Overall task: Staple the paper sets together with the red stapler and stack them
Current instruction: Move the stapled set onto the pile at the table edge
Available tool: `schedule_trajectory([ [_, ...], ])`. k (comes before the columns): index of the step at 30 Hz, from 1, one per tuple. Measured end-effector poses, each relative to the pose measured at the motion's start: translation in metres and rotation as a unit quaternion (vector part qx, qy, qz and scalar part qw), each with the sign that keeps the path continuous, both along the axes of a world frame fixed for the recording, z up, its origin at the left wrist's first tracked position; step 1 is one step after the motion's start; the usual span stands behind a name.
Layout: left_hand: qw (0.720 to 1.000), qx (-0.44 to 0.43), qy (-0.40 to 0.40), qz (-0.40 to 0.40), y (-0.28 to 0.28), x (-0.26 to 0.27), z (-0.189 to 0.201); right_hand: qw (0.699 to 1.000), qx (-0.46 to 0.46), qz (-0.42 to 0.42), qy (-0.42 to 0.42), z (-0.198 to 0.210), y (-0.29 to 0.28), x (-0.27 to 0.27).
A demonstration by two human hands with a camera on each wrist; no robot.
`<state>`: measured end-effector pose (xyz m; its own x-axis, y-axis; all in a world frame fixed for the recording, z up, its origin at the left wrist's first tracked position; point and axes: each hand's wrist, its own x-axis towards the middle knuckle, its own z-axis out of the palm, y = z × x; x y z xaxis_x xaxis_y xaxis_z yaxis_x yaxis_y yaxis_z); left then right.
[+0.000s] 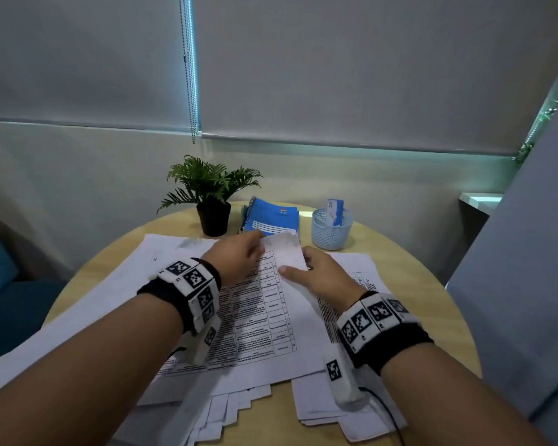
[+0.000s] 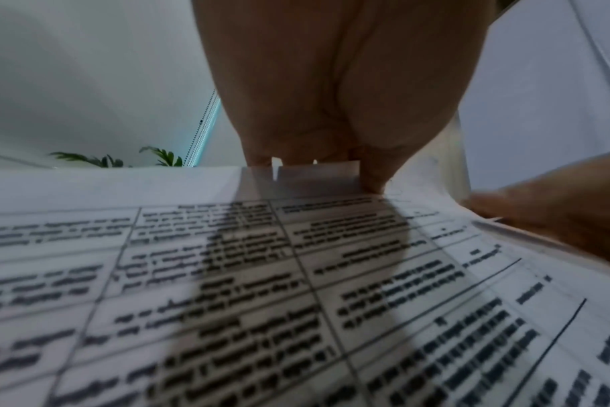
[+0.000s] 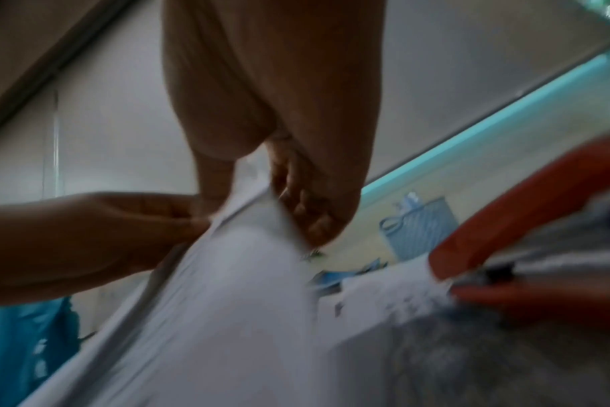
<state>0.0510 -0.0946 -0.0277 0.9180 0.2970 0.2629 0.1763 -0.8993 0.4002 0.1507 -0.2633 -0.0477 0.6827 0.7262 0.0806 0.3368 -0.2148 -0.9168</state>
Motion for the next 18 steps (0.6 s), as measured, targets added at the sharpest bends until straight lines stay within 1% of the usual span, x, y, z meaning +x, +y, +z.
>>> schedule_trajectory([
  [2, 1.0, 0.001, 0.011, 0.0, 0.002, 0.002, -0.006, 0.999, -0.037, -0.019, 0.013, 0.004, -0.012, 0.013],
  [3, 1.0, 0.002, 0.015, 0.002, 0.002, 0.003, -0.008, 0.997, -0.067, -0.038, 0.005, 0.005, -0.018, 0.021],
  [4, 1.0, 0.001, 0.018, 0.005, 0.004, 0.005, -0.01, 0.991, -0.113, -0.064, -0.02, 0.006, -0.024, 0.03],
  [5, 1.0, -0.002, 0.022, 0.009, 0.004, 0.006, -0.012, 0.979, -0.173, -0.09, -0.06, 0.006, -0.03, 0.039],
  [6, 1.0, -0.003, 0.027, 0.014, 0.005, 0.007, -0.013, 0.959, -0.238, -0.11, -0.104, 0.004, -0.035, 0.046],
  [7, 0.999, -0.004, 0.037, 0.02, 0.005, 0.008, -0.013, 0.937, -0.298, -0.12, -0.137, 0.004, -0.039, 0.05],
  [8, 0.999, -0.004, 0.042, 0.025, 0.005, 0.009, -0.014, 0.918, -0.347, -0.119, -0.151, 0.003, -0.041, 0.053],
  [9, 0.998, -0.004, 0.05, 0.029, 0.005, 0.01, -0.015, 0.903, -0.387, -0.104, -0.155, 0.002, -0.042, 0.053],
  [11, 0.997, -0.007, 0.062, 0.034, 0.004, 0.011, -0.018, 0.872, -0.456, -0.042, -0.175, 0.002, -0.041, 0.048],
  [13, 0.997, -0.01, 0.072, 0.035, 0.004, 0.013, -0.02, 0.847, -0.486, -0.005, -0.213, 0.002, -0.039, 0.042],
  [16, 0.997, -0.011, 0.075, 0.035, 0.004, 0.014, -0.02, 0.823, -0.509, -0.009, -0.25, 0.0, -0.038, 0.039],
  [18, 0.997, -0.014, 0.074, 0.037, 0.004, 0.013, -0.019, 0.816, -0.518, -0.012, -0.255, 0.001, -0.039, 0.036],
])
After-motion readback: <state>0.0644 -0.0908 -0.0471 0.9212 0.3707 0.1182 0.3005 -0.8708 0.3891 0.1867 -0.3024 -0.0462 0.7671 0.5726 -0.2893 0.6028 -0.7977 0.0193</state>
